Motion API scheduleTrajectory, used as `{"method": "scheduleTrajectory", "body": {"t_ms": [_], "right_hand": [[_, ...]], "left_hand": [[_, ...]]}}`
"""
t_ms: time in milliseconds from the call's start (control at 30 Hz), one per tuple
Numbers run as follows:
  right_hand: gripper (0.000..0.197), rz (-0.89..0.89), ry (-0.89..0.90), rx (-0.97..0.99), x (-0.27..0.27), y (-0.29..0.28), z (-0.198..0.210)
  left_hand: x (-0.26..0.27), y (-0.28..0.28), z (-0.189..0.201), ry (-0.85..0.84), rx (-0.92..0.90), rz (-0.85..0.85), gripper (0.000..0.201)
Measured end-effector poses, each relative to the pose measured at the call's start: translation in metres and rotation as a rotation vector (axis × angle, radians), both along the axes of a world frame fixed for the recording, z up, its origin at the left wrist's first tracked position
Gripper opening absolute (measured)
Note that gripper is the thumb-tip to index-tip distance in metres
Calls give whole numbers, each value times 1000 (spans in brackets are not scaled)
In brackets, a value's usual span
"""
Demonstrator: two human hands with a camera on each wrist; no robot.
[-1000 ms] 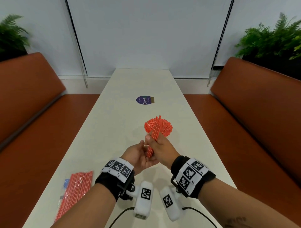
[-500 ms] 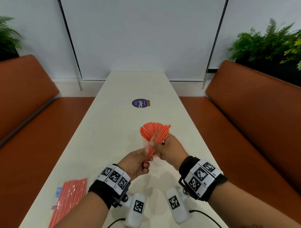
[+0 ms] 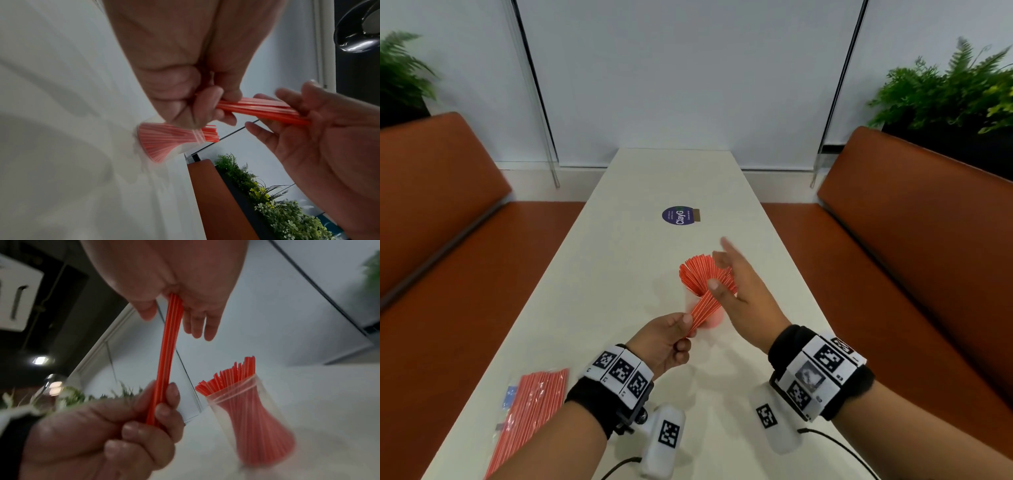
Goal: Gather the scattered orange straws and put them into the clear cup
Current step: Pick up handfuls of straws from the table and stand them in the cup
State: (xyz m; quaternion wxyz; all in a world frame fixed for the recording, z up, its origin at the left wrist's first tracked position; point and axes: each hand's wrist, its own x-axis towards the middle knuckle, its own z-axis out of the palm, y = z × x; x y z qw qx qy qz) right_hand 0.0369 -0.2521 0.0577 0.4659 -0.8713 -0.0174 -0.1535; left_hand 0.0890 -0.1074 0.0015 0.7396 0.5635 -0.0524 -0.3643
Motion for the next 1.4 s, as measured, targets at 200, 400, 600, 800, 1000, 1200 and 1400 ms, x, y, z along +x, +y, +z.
{"method": "scheduleTrajectory", "body": {"t_ms": [200,400,600,800,1000,1200,1400], "right_hand": [[43,-6,190,554,-7,2,-6],[22,-141,90,543,6,-12,15],[19,-327,61,227,50,-38,24],[18,-243,259,-78,77,-19,7],[16,-181,331,-163,90,-13,0],[25,-91,466,-428,96,-12,1],[52,-204,185,-237,85,-20,9]], "left_hand": [[2,-4,6,-59,29,10,21],[20,-18,22,-350,261,8,15],[40,-20,9,-538,665,223,69],[51,-41,-14,-514,630,165,118],[62,-52,-27,-466,436,187,117],[67,-55,-33,-552,494,227,91],[64,-54,-25,-525,412,247,111]]}}
